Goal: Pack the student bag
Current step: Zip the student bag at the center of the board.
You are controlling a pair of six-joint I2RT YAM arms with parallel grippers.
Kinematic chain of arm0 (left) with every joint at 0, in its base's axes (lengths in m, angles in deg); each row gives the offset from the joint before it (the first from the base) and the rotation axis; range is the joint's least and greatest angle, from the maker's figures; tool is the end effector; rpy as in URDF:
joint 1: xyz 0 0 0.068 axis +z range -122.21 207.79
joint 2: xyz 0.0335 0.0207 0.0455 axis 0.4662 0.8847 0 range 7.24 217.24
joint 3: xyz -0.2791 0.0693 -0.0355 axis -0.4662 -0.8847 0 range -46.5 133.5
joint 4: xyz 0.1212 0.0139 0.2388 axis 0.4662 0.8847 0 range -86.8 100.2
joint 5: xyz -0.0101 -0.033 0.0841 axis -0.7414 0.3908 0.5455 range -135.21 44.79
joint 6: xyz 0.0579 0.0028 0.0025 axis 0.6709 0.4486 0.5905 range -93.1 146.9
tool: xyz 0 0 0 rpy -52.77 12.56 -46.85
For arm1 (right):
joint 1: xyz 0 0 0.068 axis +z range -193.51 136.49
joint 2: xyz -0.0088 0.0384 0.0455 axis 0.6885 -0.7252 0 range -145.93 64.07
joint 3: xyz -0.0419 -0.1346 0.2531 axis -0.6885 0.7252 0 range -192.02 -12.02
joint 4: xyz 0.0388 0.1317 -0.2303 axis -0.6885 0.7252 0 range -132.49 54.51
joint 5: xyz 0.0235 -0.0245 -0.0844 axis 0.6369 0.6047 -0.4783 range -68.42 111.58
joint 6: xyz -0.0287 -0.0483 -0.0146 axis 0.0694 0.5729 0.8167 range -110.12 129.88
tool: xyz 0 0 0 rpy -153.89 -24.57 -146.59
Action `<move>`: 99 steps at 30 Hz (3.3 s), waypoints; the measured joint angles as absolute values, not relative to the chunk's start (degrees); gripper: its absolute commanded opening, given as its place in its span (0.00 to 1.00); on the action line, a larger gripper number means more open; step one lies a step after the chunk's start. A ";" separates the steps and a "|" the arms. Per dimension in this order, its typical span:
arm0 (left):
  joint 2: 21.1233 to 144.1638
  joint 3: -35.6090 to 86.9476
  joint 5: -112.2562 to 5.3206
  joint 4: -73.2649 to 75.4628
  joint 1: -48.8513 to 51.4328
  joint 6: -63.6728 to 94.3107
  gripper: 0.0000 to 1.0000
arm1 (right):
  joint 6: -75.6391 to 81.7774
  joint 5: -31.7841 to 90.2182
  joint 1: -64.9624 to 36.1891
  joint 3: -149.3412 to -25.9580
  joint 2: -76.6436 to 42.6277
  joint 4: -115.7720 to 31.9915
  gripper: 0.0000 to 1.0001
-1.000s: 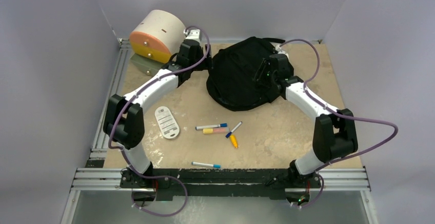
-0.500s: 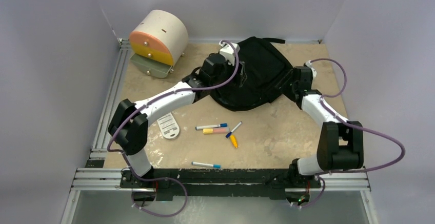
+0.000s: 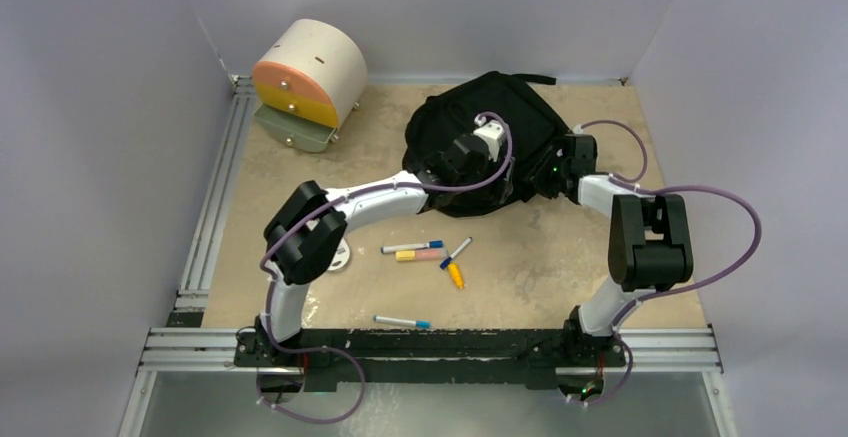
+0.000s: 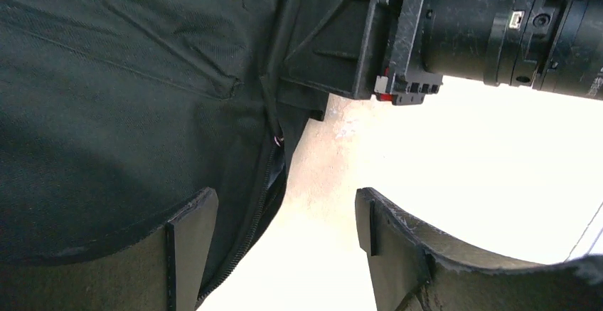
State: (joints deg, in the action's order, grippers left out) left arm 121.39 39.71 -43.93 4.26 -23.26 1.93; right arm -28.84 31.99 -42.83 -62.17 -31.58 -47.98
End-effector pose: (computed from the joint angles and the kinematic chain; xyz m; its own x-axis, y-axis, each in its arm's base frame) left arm 0.3069 -0.3782 0.2492 -0.5993 0.0701 -0.7974 0.5651 0.7426 -0.3595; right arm 0.3552 0.0118 0.1819 -0.5955 0.6081 -0.5250 0.2849 0.7708 0.5697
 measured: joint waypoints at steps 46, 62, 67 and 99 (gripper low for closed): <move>133.56 49.83 -34.27 13.16 -23.72 -2.53 0.01 | -29.56 49.70 -43.17 -55.48 -31.28 -59.70 0.00; 127.40 41.55 -31.05 12.31 -23.98 -1.94 0.00 | -33.03 46.53 -42.61 -52.18 -28.00 -61.75 0.00; 121.71 35.72 -28.26 12.24 -24.00 -1.94 0.00 | -33.60 46.20 -42.41 -52.18 -28.02 -61.71 0.00; 116.40 30.25 -44.41 8.07 -19.17 13.21 0.58 | -33.49 44.86 -42.34 -52.16 -28.22 -61.29 0.00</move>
State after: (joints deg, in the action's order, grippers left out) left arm 116.40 30.25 -44.41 8.07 -19.17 13.21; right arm -33.49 44.86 -42.34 -52.16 -28.22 -61.29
